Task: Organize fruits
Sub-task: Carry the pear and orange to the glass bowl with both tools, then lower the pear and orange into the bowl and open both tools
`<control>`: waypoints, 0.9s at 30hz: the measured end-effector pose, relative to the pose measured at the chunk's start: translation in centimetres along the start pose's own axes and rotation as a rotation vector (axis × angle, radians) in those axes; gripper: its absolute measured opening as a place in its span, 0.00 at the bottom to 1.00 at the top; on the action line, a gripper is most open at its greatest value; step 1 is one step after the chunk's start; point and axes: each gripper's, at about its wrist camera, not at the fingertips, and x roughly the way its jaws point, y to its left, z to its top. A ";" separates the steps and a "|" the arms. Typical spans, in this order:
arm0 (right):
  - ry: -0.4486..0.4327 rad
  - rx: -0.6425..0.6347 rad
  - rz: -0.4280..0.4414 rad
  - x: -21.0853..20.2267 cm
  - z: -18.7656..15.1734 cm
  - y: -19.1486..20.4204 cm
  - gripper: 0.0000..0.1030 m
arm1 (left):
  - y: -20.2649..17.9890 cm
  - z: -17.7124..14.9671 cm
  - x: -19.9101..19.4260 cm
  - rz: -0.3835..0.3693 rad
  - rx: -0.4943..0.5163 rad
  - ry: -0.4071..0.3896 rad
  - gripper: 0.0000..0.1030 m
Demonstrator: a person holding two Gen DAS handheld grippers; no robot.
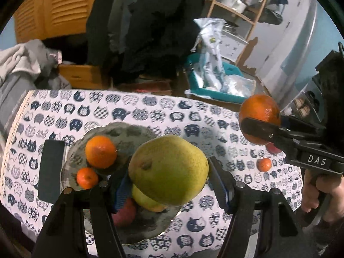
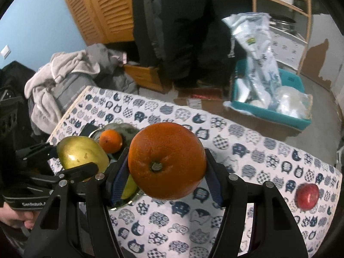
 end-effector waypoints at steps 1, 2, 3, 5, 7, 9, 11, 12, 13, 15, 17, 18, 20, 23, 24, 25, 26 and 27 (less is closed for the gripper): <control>0.008 -0.007 0.003 0.5 0.2 0.5 0.62 | 0.5 -0.1 0.2 0.008 -0.007 0.004 0.66; 0.017 -0.013 0.007 1.1 0.3 1.0 0.62 | 0.9 -0.2 0.4 0.014 -0.013 0.009 0.66; 0.023 -0.018 0.009 1.6 0.4 1.4 0.62 | 1.3 -0.3 0.5 0.018 -0.018 0.012 0.66; 0.036 -0.031 0.017 2.6 0.7 2.3 0.62 | 2.2 -0.5 0.8 0.028 -0.029 0.020 0.66; 0.050 -0.044 0.025 3.6 0.9 3.1 0.62 | 3.3 -0.8 1.4 0.046 -0.044 0.032 0.66; 0.063 -0.058 0.033 4.6 0.9 3.9 0.62 | 4.2 -1.1 1.9 0.058 -0.056 0.044 0.66; 0.081 -0.067 0.041 5.6 1.0 4.5 0.62 | 5.3 -1.6 2.8 0.069 -0.076 0.067 0.66; 0.089 -0.069 0.045 6.1 0.9 4.8 0.62 | 5.7 -1.9 3.2 0.070 -0.085 0.079 0.66; 0.099 -0.070 0.050 6.6 0.9 5.0 0.62 | 6.0 -2.0 3.4 0.070 -0.091 0.087 0.66; 0.123 -0.078 0.054 7.7 0.8 5.7 0.62 | 6.7 -2.5 4.3 0.080 -0.100 0.110 0.66; 0.141 -0.089 0.053 8.6 0.7 6.2 0.62 | 7.2 -2.9 4.9 0.091 -0.106 0.126 0.66; 0.151 -0.093 0.055 9.0 0.7 6.5 0.62 | 7.6 -3.0 5.3 0.089 -0.117 0.136 0.66; 0.168 -0.091 0.062 9.8 0.6 6.8 0.62 | 7.9 -2.9 5.5 0.077 -0.123 0.131 0.66; 0.193 -0.076 0.070 10.9 0.5 7.0 0.62 | 8.0 -2.8 5.7 0.077 -0.126 0.134 0.66; 0.200 -0.070 0.071 11.3 0.5 6.9 0.62 | 7.9 -2.8 5.8 0.079 -0.119 0.132 0.66; 0.211 -0.063 0.074 11.7 0.4 6.8 0.62 | 7.9 -2.8 5.8 0.078 -0.117 0.132 0.66; 0.216 -0.058 0.073 12.0 0.3 6.8 0.62 | 7.9 -2.7 5.8 0.077 -0.117 0.133 0.66; 0.223 -0.054 0.070 12.3 0.3 6.7 0.62 | 7.9 -2.7 5.9 0.074 -0.119 0.134 0.66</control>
